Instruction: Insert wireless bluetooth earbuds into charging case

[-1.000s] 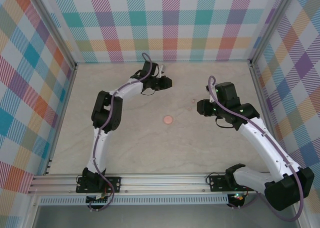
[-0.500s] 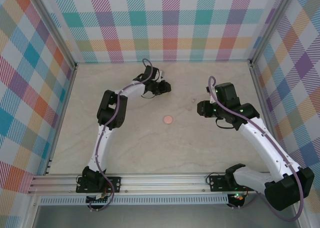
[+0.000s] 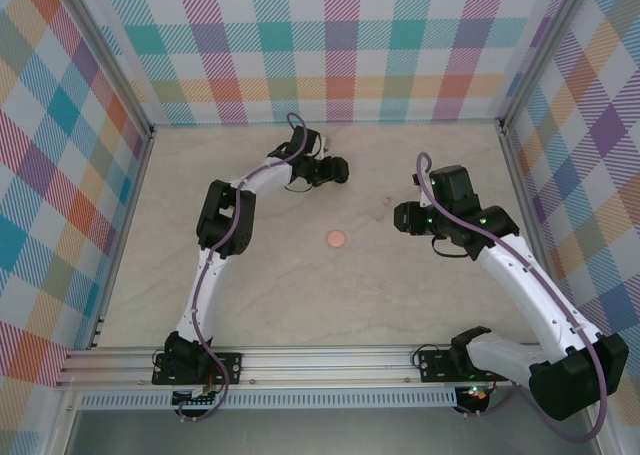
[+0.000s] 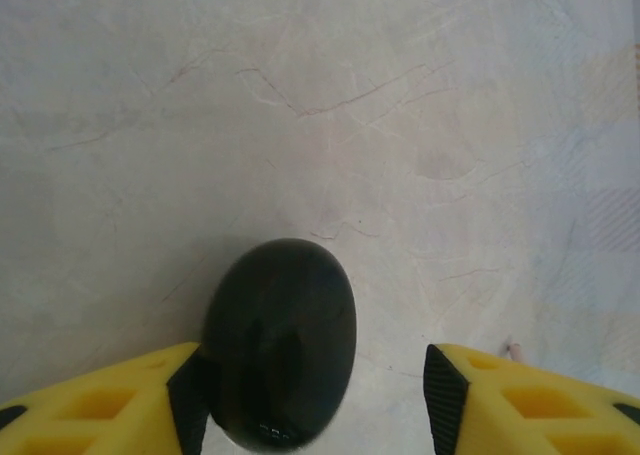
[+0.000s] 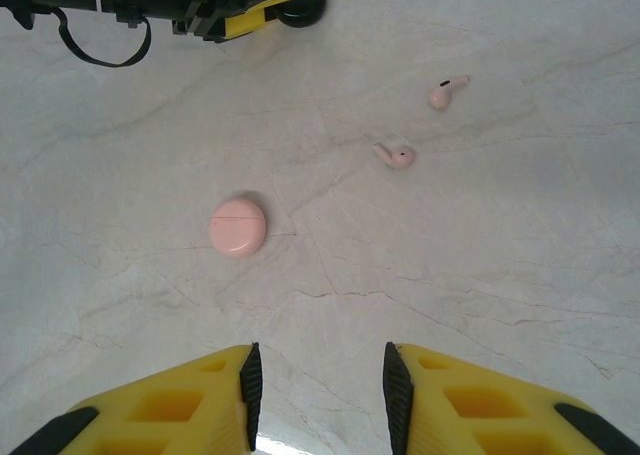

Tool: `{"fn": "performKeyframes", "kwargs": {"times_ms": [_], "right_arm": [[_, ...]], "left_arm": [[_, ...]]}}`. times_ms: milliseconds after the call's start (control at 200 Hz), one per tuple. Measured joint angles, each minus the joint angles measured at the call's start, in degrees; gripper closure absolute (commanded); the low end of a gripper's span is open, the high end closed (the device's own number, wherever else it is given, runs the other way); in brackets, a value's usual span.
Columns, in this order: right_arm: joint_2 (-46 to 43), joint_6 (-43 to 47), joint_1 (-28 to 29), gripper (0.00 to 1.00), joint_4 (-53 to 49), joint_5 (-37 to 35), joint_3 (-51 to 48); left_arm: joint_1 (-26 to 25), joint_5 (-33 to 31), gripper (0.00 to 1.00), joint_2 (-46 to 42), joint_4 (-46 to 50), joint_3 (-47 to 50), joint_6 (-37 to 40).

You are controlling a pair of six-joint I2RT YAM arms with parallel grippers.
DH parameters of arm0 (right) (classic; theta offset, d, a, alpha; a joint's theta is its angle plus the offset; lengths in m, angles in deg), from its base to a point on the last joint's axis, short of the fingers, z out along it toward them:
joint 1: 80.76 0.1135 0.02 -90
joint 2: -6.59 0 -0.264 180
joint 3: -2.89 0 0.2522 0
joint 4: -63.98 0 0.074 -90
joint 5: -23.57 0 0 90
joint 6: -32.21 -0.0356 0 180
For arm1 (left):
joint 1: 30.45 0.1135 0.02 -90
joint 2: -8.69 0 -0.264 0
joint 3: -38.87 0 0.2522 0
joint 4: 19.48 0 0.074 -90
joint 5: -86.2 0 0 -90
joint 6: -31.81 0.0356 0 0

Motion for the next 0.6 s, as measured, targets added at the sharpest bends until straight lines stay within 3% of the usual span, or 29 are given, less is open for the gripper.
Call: {"fn": "performKeyframes", "kwargs": {"times_ms": [365,600], "right_arm": [[1.7,0.0,0.0,0.55,0.1,-0.7,0.0],[7.2,-0.4,0.0,0.55,2.0,1.0,0.0]], "left_arm": [[0.4,-9.0,0.35,-3.7,8.0,1.9,5.7],[1.3,-10.8,0.39,-14.9,11.7,11.5,9.4]]}}
